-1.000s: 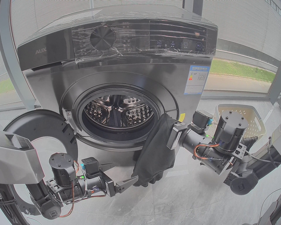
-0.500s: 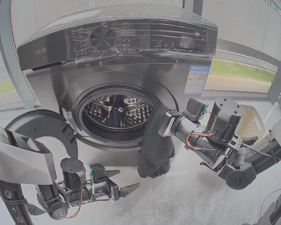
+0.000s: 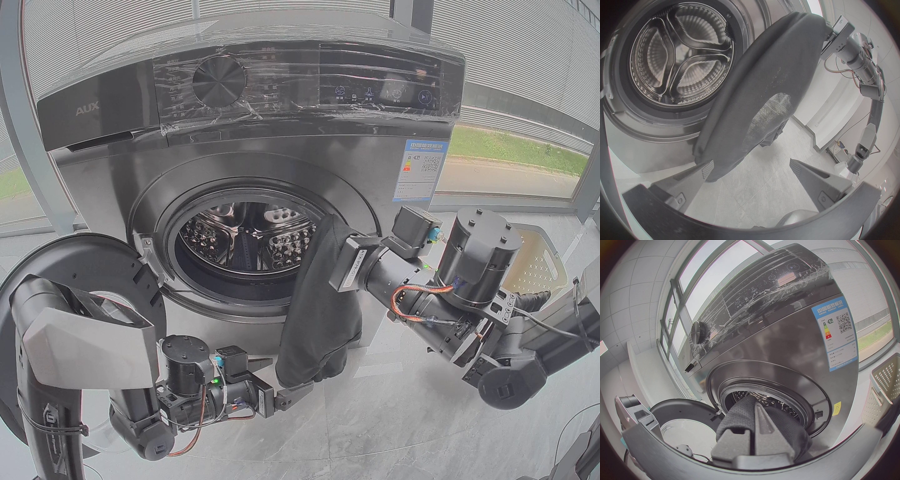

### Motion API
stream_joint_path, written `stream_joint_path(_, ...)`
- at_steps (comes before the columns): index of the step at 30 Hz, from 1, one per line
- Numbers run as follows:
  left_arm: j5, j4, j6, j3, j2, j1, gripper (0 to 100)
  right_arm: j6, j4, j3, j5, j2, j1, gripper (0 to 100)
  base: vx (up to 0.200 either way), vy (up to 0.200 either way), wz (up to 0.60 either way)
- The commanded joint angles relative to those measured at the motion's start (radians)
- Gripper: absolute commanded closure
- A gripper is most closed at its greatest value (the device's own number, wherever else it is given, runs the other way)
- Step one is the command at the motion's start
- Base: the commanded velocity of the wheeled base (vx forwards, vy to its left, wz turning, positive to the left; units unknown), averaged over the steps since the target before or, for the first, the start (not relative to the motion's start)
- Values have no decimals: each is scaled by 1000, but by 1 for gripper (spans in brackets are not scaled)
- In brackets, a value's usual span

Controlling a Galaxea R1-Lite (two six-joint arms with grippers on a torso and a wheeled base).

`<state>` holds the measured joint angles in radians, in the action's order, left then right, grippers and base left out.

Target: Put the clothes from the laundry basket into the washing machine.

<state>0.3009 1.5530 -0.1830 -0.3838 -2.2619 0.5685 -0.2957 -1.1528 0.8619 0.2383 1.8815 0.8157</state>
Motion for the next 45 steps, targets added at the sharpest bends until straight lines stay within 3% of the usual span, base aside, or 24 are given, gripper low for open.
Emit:
stream_joint_path(1, 1, 4, -1, -59, -70, 1, 0, -2, -1, 0, 1, 4, 0, 100, 0, 0, 0)
stream_joint_path(12, -6, 1, -1, -224, -173, -9, 0, -16, -5, -3, 10, 8, 11, 100, 0, 0, 0)
stream_joint_path(16, -12, 1, 39, -273, -203, -10, 0, -22, -8, -3, 16, 8, 20, 100, 0, 0, 0)
stream_joint_path(27, -20, -1, 40, -323, -217, -13, 0, -22, -28, -7, 16, 10, 33, 100, 0, 0, 0)
stream_joint_path(34, -100, -2, 42, -388, -246, -30, 0, -23, -30, -12, 16, 13, 34, 100, 0, 0, 0)
stream_joint_path(45, -132, 1, 43, -392, -254, -58, 0, -34, -30, -18, 19, 13, 33, 100, 0, 0, 0)
